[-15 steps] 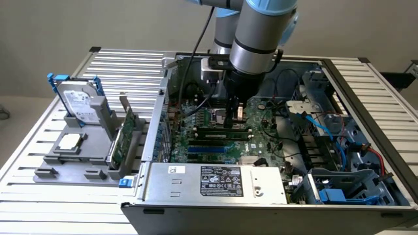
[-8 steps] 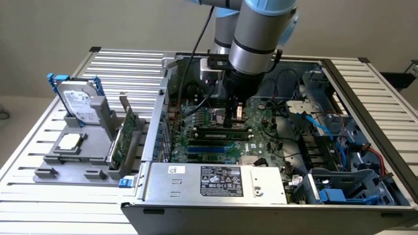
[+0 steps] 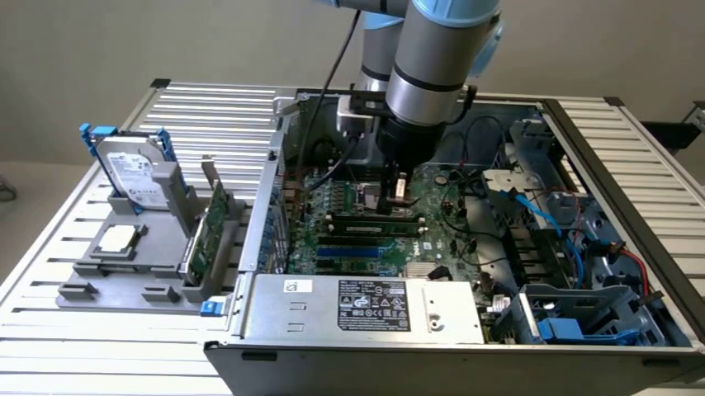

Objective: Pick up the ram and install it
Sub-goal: 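Press down the ram until it locks into place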

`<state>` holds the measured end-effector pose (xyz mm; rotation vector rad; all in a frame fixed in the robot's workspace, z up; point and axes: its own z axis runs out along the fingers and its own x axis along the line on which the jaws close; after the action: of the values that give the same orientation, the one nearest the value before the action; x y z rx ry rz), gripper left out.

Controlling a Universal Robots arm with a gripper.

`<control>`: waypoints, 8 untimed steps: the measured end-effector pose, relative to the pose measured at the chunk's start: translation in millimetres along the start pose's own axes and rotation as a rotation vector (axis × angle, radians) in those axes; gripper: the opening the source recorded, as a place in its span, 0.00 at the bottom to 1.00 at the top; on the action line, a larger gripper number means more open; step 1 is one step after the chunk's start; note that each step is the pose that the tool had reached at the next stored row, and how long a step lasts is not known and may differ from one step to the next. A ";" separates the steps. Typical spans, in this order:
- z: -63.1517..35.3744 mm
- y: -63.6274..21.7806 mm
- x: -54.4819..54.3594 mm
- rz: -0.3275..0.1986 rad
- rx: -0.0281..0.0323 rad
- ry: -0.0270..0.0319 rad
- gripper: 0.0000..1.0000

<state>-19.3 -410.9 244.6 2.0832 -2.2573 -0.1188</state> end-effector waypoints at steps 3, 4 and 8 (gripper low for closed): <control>0.0 0.0 0.0 0.044 0.0003 -0.0046 0.11; 0.0 0.0 0.0 0.059 0.0004 -0.0062 0.11; 0.0 0.0 0.0 0.120 0.0005 -0.0124 0.11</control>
<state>-19.3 -410.9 244.6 1.9467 -2.3821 -0.1249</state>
